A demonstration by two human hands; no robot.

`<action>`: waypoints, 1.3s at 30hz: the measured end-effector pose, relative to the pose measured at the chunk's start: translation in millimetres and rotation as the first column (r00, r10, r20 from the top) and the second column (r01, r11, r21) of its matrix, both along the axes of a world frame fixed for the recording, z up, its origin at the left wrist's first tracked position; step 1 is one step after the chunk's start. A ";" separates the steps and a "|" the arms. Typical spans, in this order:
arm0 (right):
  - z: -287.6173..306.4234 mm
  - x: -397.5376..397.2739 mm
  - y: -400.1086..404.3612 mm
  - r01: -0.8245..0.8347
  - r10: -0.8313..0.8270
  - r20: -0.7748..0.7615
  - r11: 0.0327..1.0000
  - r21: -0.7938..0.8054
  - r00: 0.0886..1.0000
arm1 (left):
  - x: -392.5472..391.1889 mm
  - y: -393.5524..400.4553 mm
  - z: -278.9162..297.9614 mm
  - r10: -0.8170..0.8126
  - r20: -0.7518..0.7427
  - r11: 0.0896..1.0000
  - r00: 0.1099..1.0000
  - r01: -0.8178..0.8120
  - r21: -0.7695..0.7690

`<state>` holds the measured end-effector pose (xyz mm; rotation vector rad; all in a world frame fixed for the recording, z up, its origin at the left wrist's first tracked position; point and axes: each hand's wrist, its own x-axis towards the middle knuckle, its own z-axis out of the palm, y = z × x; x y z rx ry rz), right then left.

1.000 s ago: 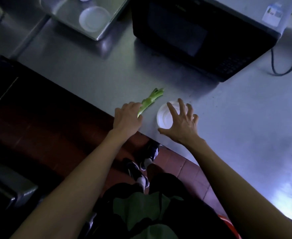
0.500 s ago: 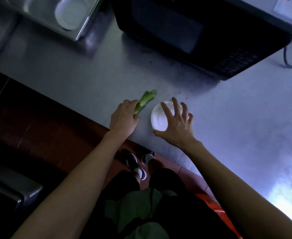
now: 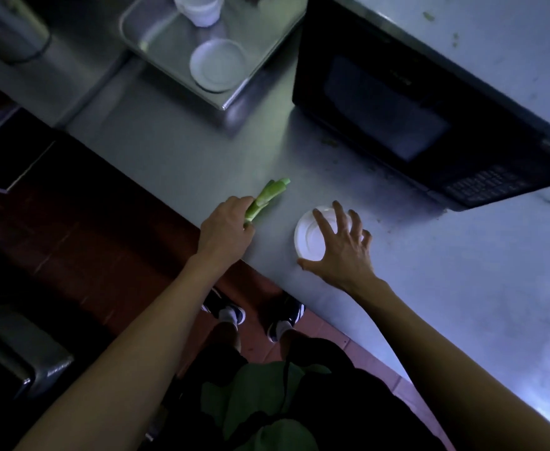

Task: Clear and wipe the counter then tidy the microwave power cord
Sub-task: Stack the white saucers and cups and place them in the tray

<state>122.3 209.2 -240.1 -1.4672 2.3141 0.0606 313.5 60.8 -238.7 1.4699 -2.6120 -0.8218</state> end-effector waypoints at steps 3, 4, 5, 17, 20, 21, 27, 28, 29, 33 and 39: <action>11.8 23.7 -29.5 -0.034 0.034 -0.034 0.999 0.001 0.999 | 27.5 -26.1 8.5 0.041 -0.013 0.999 0.999 -0.041 0.006; 16.5 32.2 -40.5 -0.046 0.046 -0.039 0.999 -0.003 0.998 | 37.6 -34.9 11.8 0.056 -0.020 0.998 0.998 -0.056 0.008; 22.0 41.3 -52.5 -0.059 0.059 -0.046 0.998 -0.011 0.997 | 48.7 -44.2 15.4 0.071 -0.031 0.997 0.997 -0.071 0.007; 88.8 152.4 -206.2 -0.121 0.110 -0.091 0.983 -0.138 0.990 | 195.4 -156.7 58.6 0.224 -0.176 0.970 0.959 -0.237 -0.057; 96.4 170.6 -230.3 -0.169 0.151 -0.107 0.969 -0.180 0.983 | 220.8 -171.7 67.8 0.259 -0.181 0.958 0.949 -0.276 -0.075; 98.2 174.6 -237.8 -0.180 0.161 -0.110 0.966 -0.188 0.981 | 227.0 -176.8 70.4 0.271 -0.187 0.954 0.944 -0.289 -0.082; 100.5 183.2 -277.3 -0.220 0.195 -0.141 0.957 -0.192 0.971 | 243.7 -203.9 76.7 0.315 -0.233 0.933 0.920 -0.344 -0.100; 100.2 182.2 -284.0 -0.218 0.191 -0.146 0.956 -0.198 0.971 | 243.6 -207.6 76.7 0.316 -0.236 0.932 0.919 -0.347 -0.102; 99.1 180.9 -290.1 -0.209 0.181 -0.148 0.956 -0.204 0.972 | 242.9 -211.7 76.7 0.317 -0.232 0.932 0.920 -0.347 -0.102; 87.6 168.8 -315.4 -0.140 0.115 -0.120 0.962 -0.233 0.986 | 230.5 -239.0 75.9 0.304 -0.210 0.942 0.929 -0.326 -0.077; 73.2 125.2 -359.1 -0.014 0.004 -0.044 0.972 -0.233 0.999 | 163.6 -307.8 79.0 0.185 -0.174 0.975 0.967 -0.203 -0.091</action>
